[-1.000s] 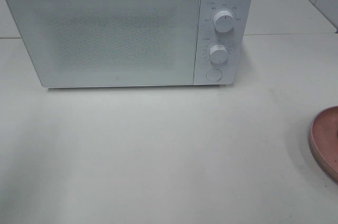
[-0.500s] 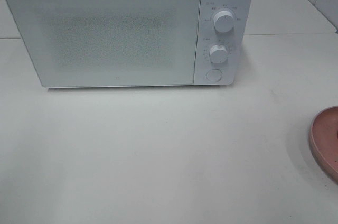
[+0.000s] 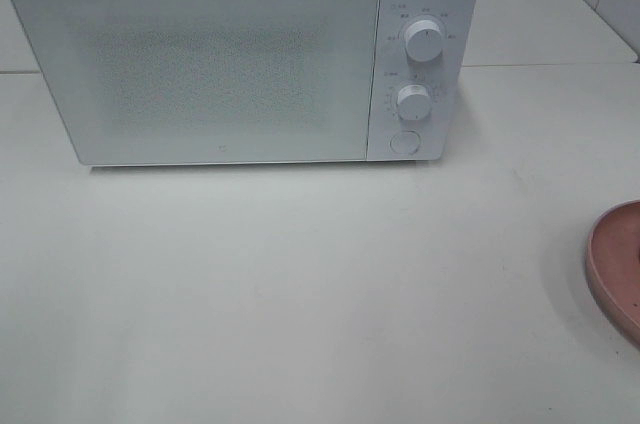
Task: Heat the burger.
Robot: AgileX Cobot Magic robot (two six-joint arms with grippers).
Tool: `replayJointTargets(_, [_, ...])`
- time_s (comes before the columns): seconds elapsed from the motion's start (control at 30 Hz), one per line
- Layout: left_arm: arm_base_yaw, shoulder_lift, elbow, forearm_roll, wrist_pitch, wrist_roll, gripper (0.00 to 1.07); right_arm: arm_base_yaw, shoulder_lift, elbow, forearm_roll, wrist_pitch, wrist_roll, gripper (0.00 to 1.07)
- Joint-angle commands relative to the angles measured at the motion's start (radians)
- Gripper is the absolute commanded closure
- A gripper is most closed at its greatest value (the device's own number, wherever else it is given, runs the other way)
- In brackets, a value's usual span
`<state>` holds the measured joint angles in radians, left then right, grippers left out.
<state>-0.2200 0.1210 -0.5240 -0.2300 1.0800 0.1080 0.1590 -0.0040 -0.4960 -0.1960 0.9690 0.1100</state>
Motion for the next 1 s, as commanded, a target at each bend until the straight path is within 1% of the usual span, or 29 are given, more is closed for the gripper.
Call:
replayJointTargets(0.03, [0.04,-0.038,0.003,-0.01,-0.012,0.001,0.06,-0.005,-0.025,0.002,-0.006,-0.008,0.003,0.33])
replayJointTargets(0.07, [0.082,-0.059,0.003,-0.01,-0.012,0.001,0.06,-0.005,-0.025,0.002,-0.006,-0.008,0.003,0.33])
replayJointTargets(0.1, [0.082,-0.059,0.003,-0.01,-0.012,0.001,0.06,-0.005,-0.025,0.002,-0.006,-0.008,0.003,0.33])
replayJointTargets(0.17, [0.142,-0.098,0.003,-0.008,-0.012,0.001,0.06,-0.005,-0.025,0.002,-0.006,-0.008,0.003,0.33])
replayJointTargets(0.27, [0.16,-0.114,0.003,-0.008,-0.012,0.001,0.06,-0.005,-0.025,0.002,-0.006,-0.008,0.003,0.33])
replayJointTargets(0.3, [0.189,-0.15,0.003,-0.007,-0.012,0.001,0.06,-0.005,-0.025,0.002,-0.006,-0.008,0.003,0.33])
replayJointTargets(0.33, [0.217,-0.152,0.003,-0.006,-0.012,0.001,0.06,-0.005,-0.025,0.002,-0.006,-0.008,0.003,0.33])
replayJointTargets(0.4, [0.233,-0.151,0.003,-0.002,-0.012,0.001,0.06,-0.005,-0.025,0.002,-0.006,-0.008,0.003,0.33])
replayJointTargets(1.0, [0.233,-0.151,0.003,-0.002,-0.012,0.001,0.06,-0.005,-0.025,0.002,-0.006,-0.008,0.003,0.33])
